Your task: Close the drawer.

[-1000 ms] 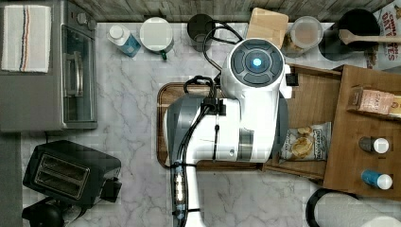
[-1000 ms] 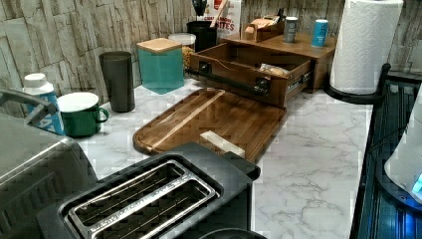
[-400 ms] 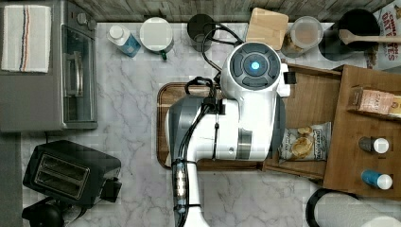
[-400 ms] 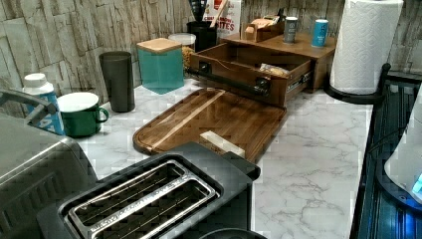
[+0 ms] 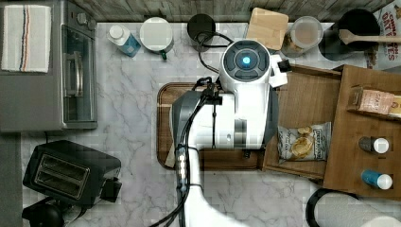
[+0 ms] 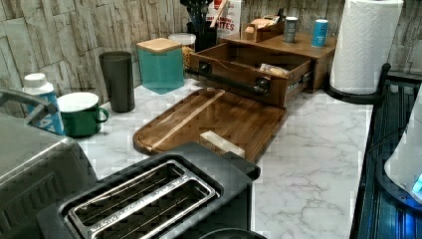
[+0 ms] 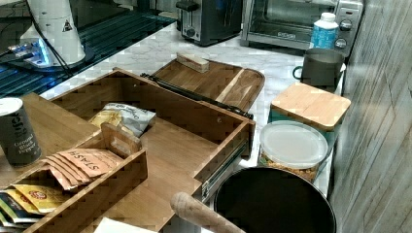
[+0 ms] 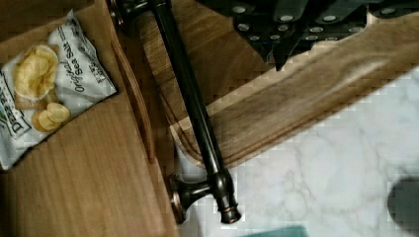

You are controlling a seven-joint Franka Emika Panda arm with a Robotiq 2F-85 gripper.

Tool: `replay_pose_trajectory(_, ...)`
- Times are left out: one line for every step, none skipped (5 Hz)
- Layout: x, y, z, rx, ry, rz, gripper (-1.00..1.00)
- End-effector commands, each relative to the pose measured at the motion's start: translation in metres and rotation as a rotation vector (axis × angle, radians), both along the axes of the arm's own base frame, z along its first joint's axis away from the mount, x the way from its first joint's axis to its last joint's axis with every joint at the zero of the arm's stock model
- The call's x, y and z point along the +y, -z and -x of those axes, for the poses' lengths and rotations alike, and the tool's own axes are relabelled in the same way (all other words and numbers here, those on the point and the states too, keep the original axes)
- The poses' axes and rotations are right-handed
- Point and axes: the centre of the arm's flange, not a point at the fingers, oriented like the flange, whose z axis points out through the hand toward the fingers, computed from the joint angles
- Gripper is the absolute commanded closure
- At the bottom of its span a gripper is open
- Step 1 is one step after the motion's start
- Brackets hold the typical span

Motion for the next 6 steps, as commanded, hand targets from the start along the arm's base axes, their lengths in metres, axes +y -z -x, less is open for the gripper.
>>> replay_pose_trajectory(0.014,0.060,-0.016,-0.032,-0.268,0.092,1.00)
replay_pose_trajectory(0.012,0.074,-0.023,-0.020,-0.282,0.111,1.00)
replay_pose_trajectory(-0.001,0.093,-0.024,-0.022,-0.308,0.131,1.00)
replay_pose_trajectory(-0.013,0.107,-0.023,-0.017,-0.315,0.120,1.00)
replay_pose_trajectory(-0.022,0.122,-0.021,-0.019,-0.301,0.115,1.00)
replay_pose_trajectory(-0.033,0.131,-0.022,0.017,-0.276,0.069,1.00)
